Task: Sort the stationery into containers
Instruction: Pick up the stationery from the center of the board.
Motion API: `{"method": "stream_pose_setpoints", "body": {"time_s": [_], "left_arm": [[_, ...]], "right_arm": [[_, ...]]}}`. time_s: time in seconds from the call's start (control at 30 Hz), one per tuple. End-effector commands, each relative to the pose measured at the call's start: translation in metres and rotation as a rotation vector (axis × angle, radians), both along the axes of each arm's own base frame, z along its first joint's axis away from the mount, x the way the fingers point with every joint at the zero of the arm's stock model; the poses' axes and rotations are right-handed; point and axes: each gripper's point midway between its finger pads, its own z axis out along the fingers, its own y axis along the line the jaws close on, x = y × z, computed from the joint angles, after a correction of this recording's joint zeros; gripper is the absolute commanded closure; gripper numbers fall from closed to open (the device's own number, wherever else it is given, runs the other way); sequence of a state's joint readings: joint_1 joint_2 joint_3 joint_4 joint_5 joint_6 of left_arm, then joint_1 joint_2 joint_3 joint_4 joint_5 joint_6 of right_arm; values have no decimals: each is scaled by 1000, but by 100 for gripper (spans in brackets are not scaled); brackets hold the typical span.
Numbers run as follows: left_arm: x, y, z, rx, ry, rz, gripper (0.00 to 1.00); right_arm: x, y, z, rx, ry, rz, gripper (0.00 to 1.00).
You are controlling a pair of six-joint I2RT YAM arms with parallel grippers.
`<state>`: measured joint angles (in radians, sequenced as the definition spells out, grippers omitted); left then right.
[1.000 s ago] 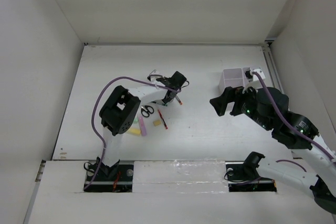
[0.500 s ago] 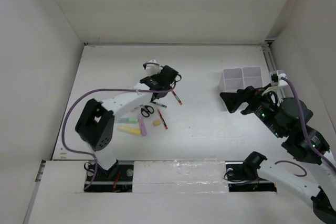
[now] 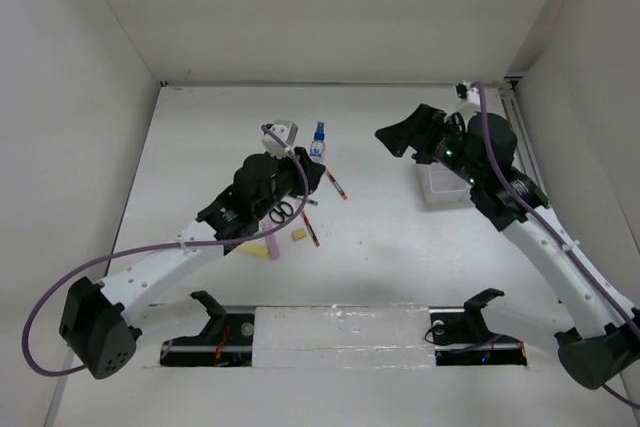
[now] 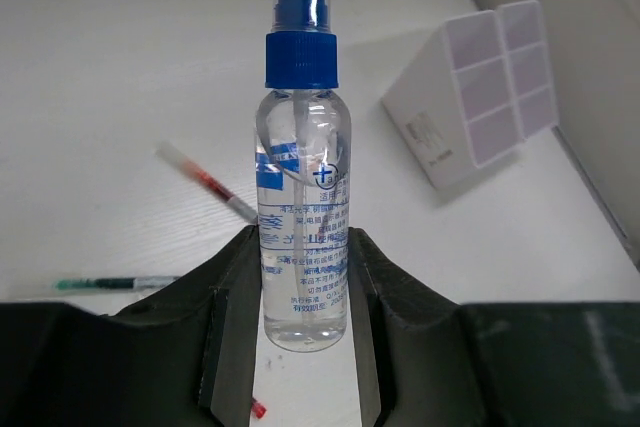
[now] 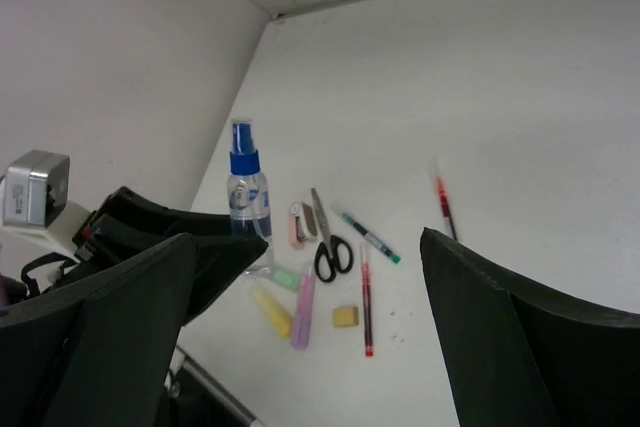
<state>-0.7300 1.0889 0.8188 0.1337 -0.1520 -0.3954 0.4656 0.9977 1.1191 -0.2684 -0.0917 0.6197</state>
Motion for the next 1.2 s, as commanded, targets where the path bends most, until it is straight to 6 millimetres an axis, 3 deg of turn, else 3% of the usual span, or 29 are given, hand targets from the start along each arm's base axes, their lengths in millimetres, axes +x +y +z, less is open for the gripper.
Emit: {"method": "stream_pose_setpoints", "body": {"time_s": [0.0, 0.03, 0.1, 0.17, 0.33, 0.57, 0.77, 0.87, 0.97, 1.03, 1.1, 1.17], "left_arm": [[-25, -33, 56, -111, -223, -260, 100], [-34, -41, 60, -130, -233, -329, 100], [-41, -45, 66, -139, -253, -376, 100], [-46, -50, 70, -147, -255, -422, 100], [-59, -59, 87, -194, -301, -509, 100], [-65, -63, 109, -238, -337, -541, 100], [-67, -64, 116, -253, -347, -552, 100], [-65, -63, 119, -258, -357, -540, 100], [-64, -62, 119, -257, -357, -531, 100], [-64, -62, 119, -257, -357, -531, 100], [-63, -64, 115, -253, -347, -540, 100], [-63, -67, 111, -249, -337, -551, 100]], "right_arm": [[-9, 40, 45, 126, -99, 205, 2], [-11, 46, 54, 157, -133, 229, 2], [-17, 60, 53, 177, -148, 276, 2], [-17, 72, 42, 178, -118, 305, 2], [-26, 94, 39, 200, -127, 367, 3], [-18, 101, 23, 195, -94, 339, 13], [-14, 106, 16, 192, -86, 331, 24], [-14, 106, 11, 187, -78, 330, 37], [-12, 107, 8, 176, -76, 330, 65], [-12, 107, 8, 176, -76, 330, 75], [-10, 106, 8, 176, -77, 321, 76], [-8, 107, 4, 164, -76, 321, 89]]}}
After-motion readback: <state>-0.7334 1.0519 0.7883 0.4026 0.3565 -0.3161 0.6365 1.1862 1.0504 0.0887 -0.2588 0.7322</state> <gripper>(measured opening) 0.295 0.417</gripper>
